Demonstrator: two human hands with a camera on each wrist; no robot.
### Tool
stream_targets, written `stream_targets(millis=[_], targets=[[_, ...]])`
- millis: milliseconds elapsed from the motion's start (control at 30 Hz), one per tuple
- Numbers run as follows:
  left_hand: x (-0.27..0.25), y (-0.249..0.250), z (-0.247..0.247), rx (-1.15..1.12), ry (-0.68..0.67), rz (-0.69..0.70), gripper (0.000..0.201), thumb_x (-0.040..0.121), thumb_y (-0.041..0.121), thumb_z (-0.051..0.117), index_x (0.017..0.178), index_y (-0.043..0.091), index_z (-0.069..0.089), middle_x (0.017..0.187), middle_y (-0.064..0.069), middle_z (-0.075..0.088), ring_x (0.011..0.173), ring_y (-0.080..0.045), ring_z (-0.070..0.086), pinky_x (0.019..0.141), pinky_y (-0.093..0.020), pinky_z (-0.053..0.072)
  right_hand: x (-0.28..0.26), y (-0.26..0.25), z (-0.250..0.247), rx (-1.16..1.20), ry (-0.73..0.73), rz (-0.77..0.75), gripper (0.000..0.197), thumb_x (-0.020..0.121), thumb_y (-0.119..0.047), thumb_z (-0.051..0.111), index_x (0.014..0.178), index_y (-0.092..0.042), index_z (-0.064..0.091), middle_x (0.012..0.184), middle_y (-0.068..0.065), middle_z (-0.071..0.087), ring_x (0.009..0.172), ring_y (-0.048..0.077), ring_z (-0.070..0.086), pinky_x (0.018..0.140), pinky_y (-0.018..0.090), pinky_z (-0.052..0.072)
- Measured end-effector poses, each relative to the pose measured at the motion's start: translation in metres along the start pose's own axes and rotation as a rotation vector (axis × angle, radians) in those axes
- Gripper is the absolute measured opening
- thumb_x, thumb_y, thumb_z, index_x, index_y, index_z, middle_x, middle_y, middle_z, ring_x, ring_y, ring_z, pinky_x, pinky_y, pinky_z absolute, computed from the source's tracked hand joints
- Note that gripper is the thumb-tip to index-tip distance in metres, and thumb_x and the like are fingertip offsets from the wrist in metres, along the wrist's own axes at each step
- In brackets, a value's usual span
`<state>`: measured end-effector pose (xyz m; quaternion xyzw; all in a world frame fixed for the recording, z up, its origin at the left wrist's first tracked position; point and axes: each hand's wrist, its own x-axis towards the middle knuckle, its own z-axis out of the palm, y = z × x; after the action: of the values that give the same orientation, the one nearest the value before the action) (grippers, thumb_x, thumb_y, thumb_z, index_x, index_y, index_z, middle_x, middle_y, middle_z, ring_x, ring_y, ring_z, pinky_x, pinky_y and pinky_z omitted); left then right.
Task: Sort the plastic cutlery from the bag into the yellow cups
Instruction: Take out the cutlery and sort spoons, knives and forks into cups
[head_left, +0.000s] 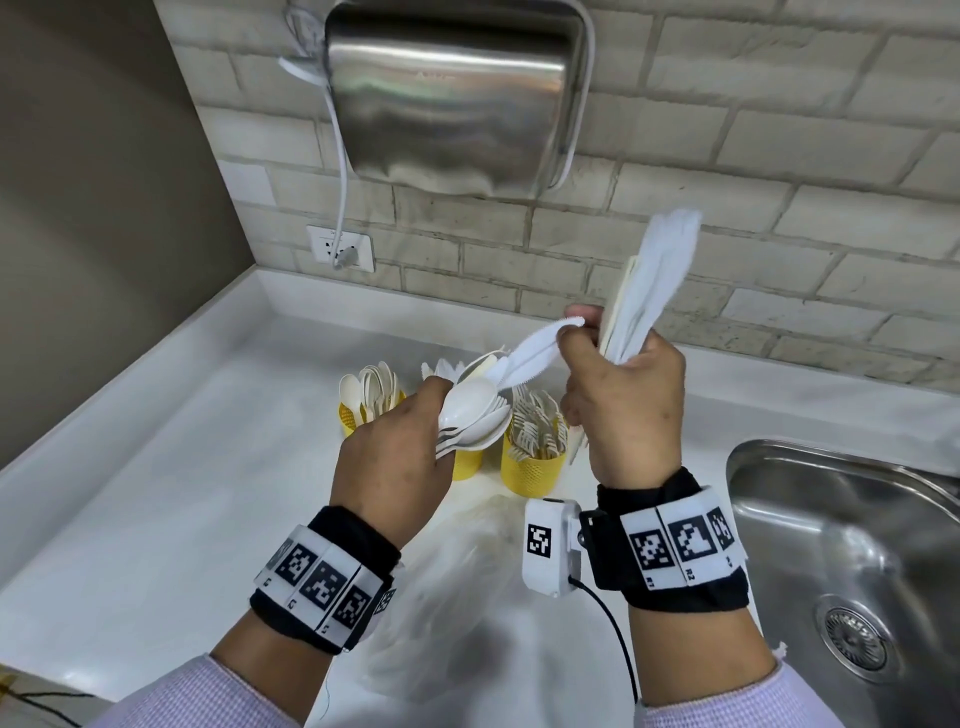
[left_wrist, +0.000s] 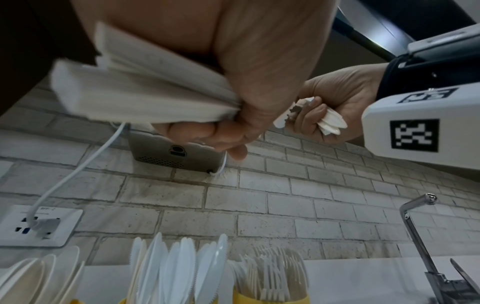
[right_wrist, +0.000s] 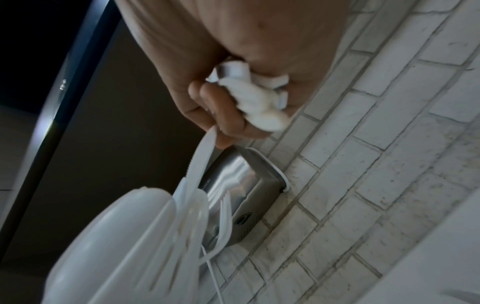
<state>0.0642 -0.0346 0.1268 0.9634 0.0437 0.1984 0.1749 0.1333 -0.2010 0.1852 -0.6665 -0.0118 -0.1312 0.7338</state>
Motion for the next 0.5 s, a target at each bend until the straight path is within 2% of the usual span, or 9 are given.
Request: stream_targets(millis=[100,200,267,333,400,500], targets=[[0.0,0.003,0.0,-0.007,0.022,0.023,0.045,0.072,0.007,0.07,0.112,0.021,0.056,0.081,0.001,0.068,0.06,-0.036,0.059,0.048,-0.028,0.037,-0.004,0.008,0.002,-0.055,-0.071,0.037,0.026,0.086,-0.019,0.075,0.068,-0.008,0.06,0.05,0.0,0.048,0.048,0.023,0.043,0.056,0.034,0.039],[0.0,0.004,-0.002,-0.003,0.044,0.031,0.045,0.071,0.007,0.071,0.111,0.021,0.056,0.081,0.001,0.068,0.06,-0.036,0.06,0.047,-0.028,0.037,-0.01,0.011,0.005,-0.03,-0.112,0.08,0.03,0.087,-0.024,0.079,0.063,-0.018,0.063,0.053,-0.004,0.058,0.043,0.014,0.047,0.054,0.027,0.039],[0.0,0.004,-0.003,0.006,0.051,0.031,0.046,0.07,0.007,0.073,0.111,0.021,0.056,0.081,0.002,0.068,0.059,-0.035,0.059,0.048,-0.027,0.035,-0.013,0.011,0.007,0.012,-0.128,0.116,0.029,0.09,-0.021,0.078,0.065,-0.014,0.064,0.058,0.003,0.064,0.04,0.014,0.047,0.049,0.025,0.038],[-0.001,0.004,-0.003,0.011,0.057,0.035,0.048,0.068,0.006,0.074,0.11,0.021,0.056,0.079,0.002,0.068,0.057,-0.035,0.059,0.048,-0.026,0.034,-0.014,0.01,0.008,0.107,-0.096,0.139,0.029,0.093,-0.015,0.074,0.068,-0.007,0.062,0.055,0.009,0.059,0.037,0.018,0.042,0.044,0.025,0.035],[-0.002,0.004,-0.004,0.004,0.06,0.039,0.048,0.068,0.006,0.074,0.11,0.02,0.057,0.079,0.002,0.068,0.058,-0.034,0.06,0.047,-0.026,0.035,-0.013,0.008,0.01,0.223,-0.023,0.152,0.027,0.096,-0.013,0.07,0.071,-0.006,0.06,0.05,0.007,0.051,0.038,0.02,0.041,0.045,0.028,0.036],[-0.003,0.006,-0.007,0.0,0.056,0.051,0.049,0.068,0.006,0.074,0.111,0.021,0.057,0.078,0.004,0.067,0.057,-0.032,0.06,0.048,-0.024,0.033,-0.009,0.005,0.012,0.422,0.154,0.182,0.021,0.1,-0.015,0.064,0.081,-0.006,0.062,0.051,0.005,0.05,0.041,0.019,0.045,0.045,0.029,0.04]])
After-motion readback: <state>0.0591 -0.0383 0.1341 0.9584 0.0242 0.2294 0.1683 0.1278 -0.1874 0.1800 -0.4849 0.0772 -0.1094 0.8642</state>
